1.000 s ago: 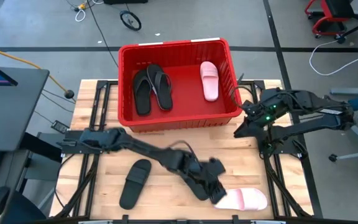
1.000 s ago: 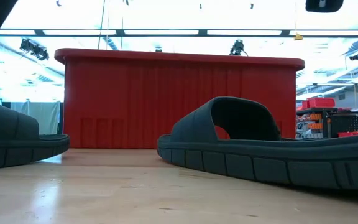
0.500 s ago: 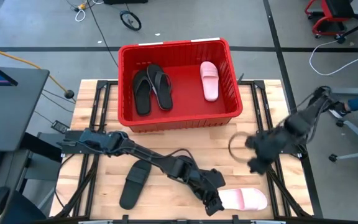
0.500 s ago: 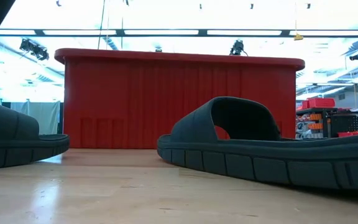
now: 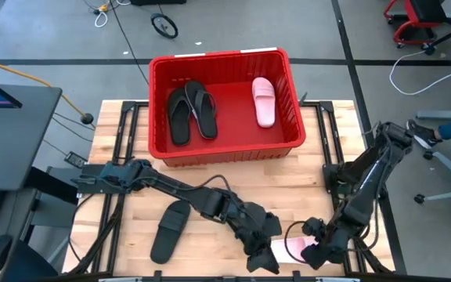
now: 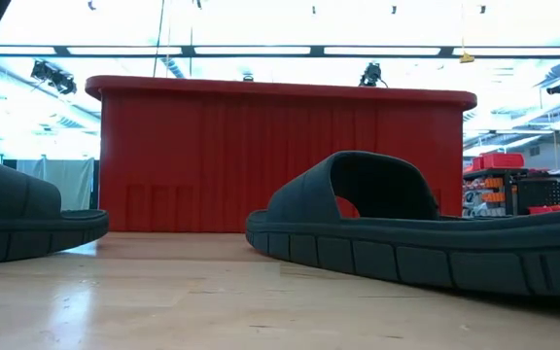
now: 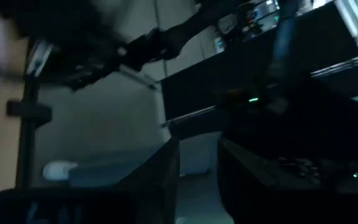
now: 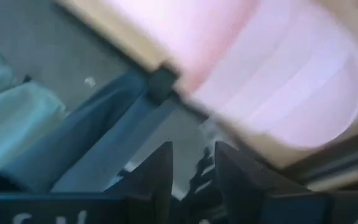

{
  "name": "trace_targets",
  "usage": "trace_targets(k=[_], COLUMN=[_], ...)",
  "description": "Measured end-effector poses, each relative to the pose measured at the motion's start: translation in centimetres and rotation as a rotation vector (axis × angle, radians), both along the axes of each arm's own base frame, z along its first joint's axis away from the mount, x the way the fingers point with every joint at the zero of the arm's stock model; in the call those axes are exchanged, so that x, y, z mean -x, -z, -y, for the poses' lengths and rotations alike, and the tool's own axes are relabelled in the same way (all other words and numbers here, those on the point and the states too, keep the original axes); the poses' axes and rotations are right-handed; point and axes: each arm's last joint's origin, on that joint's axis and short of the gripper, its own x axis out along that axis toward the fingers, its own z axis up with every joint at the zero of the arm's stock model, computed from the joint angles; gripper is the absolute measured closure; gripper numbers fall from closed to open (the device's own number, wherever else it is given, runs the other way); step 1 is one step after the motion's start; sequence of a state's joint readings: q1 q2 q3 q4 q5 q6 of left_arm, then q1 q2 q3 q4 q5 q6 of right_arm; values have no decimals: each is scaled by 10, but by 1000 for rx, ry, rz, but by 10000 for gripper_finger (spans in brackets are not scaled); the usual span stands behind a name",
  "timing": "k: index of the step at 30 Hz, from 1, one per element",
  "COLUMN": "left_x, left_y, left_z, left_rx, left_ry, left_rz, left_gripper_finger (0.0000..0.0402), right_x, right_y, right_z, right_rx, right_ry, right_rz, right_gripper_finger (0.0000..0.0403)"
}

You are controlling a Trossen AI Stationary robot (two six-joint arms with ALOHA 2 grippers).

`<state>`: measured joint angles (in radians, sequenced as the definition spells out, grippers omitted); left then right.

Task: Pick and place slides into bin
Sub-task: Put the pink slipper into the red container

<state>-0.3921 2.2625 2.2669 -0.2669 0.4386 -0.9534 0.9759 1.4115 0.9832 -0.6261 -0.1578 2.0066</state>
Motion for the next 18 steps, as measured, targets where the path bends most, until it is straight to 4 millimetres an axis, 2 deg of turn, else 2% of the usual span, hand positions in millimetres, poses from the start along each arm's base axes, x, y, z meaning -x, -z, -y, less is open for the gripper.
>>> trace_targets(k=[5, 10, 15, 18], left_x=[11, 14, 15, 15], left_y=[-26, -27, -28, -28], left_z=[-1, 2, 2, 2], left_rx=[14, -5, -9, -18], left_ry=[13, 25, 27, 29], left_rz=[96, 110, 114, 123], left_gripper_finger=[296, 296, 300, 303], right_x=[14, 19, 16, 18], right_y=[40, 47, 53, 61], right_z=[16, 24, 18, 22], right_rx=[90, 75, -63, -48], right_ry=[92, 205, 231, 236], right_rz=[-113, -168, -155, -153], right_gripper_finger=[279, 279, 279, 279])
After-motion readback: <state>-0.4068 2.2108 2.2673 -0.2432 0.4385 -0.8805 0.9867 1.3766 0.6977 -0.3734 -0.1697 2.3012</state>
